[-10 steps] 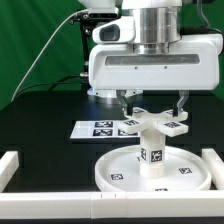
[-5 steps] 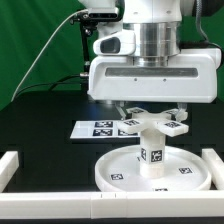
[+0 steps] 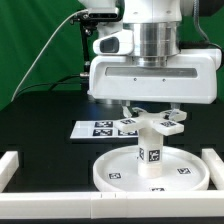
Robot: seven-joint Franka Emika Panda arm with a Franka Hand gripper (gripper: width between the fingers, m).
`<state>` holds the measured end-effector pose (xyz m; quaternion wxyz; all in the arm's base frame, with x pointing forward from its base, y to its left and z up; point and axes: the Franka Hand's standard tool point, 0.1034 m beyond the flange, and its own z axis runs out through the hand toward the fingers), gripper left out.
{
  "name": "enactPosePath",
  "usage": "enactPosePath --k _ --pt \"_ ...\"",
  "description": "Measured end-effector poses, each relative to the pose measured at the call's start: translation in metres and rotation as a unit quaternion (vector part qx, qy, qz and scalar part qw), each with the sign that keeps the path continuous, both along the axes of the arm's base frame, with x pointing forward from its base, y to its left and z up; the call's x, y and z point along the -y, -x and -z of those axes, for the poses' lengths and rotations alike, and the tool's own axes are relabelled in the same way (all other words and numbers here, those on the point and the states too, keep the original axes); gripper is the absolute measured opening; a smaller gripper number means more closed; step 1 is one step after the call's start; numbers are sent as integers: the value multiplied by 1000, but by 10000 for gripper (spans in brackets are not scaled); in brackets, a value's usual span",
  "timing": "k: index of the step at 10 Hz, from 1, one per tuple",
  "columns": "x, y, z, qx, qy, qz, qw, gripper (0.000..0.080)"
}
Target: Assemble round table
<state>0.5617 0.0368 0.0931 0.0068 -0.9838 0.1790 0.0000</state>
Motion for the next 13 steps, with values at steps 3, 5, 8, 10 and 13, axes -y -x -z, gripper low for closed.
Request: enactPosePath --k 3,5,8,10,13 --pt "-3 -4 1 -10 0 126 992 447" --pt "-4 -4 1 -13 0 212 977 448" --pt "-4 -4 0 -12 -2 358 934 448" --pt "-4 -4 1 -13 -5 428 904 448" --pt "-4 -4 0 -16 -14 558 830 449"
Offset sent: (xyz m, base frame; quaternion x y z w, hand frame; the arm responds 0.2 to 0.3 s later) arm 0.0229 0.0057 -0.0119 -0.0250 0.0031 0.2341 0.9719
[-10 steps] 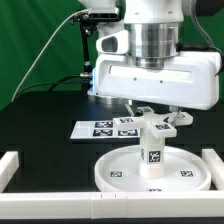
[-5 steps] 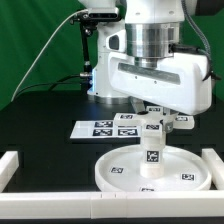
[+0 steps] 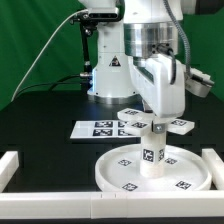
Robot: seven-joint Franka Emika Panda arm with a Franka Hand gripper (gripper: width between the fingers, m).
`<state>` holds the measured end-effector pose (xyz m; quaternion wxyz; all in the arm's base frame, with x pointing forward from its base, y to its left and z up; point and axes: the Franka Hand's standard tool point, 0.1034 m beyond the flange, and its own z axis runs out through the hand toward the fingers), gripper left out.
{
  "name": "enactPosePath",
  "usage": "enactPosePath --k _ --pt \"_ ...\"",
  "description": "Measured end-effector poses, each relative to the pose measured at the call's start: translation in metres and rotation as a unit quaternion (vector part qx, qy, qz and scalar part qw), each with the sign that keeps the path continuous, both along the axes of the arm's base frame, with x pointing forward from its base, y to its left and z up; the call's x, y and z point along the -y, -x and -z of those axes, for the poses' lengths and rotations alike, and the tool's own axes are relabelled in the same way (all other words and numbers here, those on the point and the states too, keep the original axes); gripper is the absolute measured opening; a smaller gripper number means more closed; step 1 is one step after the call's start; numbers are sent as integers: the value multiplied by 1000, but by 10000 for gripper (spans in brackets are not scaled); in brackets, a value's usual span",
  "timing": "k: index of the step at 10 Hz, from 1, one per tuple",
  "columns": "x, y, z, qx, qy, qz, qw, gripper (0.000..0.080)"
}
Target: Assemble round table
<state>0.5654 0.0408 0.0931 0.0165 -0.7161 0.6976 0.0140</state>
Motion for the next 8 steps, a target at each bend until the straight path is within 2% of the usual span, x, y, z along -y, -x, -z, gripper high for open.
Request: enactPosePath --k 2,3,4,6,8 --pt "0 0 1 -1 0 10 1000 449" --pt "0 0 1 -1 0 8 1000 607" --pt "0 0 0 -1 0 7 1000 636" --pt "-3 -6 -29 15 -20 -5 1000 647" --pt "-3 -3 -22 11 -17 -6 1000 648"
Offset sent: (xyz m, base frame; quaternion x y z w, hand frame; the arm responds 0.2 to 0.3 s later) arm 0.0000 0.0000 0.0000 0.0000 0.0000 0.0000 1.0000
